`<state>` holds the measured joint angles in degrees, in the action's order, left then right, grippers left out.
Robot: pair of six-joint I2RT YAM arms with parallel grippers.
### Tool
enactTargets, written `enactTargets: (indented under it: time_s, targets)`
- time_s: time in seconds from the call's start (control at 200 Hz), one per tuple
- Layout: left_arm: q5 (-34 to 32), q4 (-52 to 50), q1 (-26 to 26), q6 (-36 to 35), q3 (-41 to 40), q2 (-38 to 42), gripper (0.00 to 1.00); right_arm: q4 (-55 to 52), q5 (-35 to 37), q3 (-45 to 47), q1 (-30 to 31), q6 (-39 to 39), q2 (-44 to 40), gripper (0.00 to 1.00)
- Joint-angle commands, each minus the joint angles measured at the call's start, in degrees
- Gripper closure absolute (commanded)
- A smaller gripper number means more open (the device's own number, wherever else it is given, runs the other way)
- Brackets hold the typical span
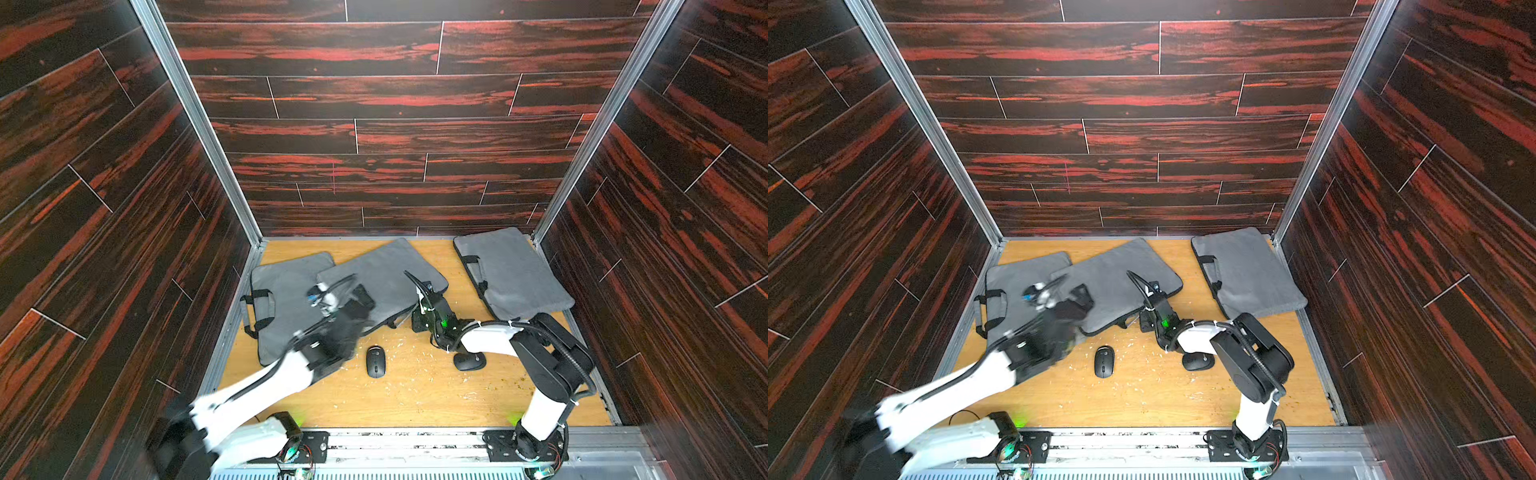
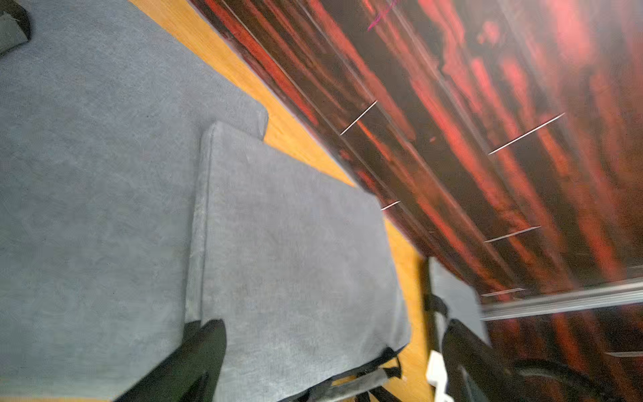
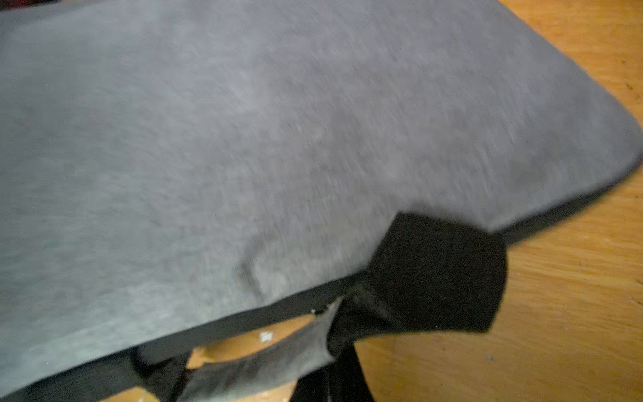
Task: Put the mouse into the laptop bag
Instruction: Unzip the zipper on the zippered laptop bag.
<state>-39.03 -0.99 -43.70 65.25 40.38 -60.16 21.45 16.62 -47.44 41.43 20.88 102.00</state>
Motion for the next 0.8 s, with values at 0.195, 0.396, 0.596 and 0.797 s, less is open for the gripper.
enactTargets:
  time_s: [0.195,0.396,0.596,0.797]
  targets:
    - [3.6,1.8,0.6,-2.6,-1.4,4.2,0.00,2.8,-3.0,-1.3,0.3,-1.9,-1.4,1.00]
    - [12.6,2.8,6.2,-1.8,-0.8,0.4,0.00,2.4,-3.8,-2.6,0.3,-1.7,-0.1,1.00]
    - [10.1,-2.3,8.6,-0.2,-0.6,2.7,0.00,0.5,-4.0,-4.3,0.3,-1.5,1.4,1.00]
    - [10.2,-0.5,9.3,0.2,-0.2,-1.3,0.00,2.8,-5.5,-2.2,0.3,-2.0,0.4,1.00]
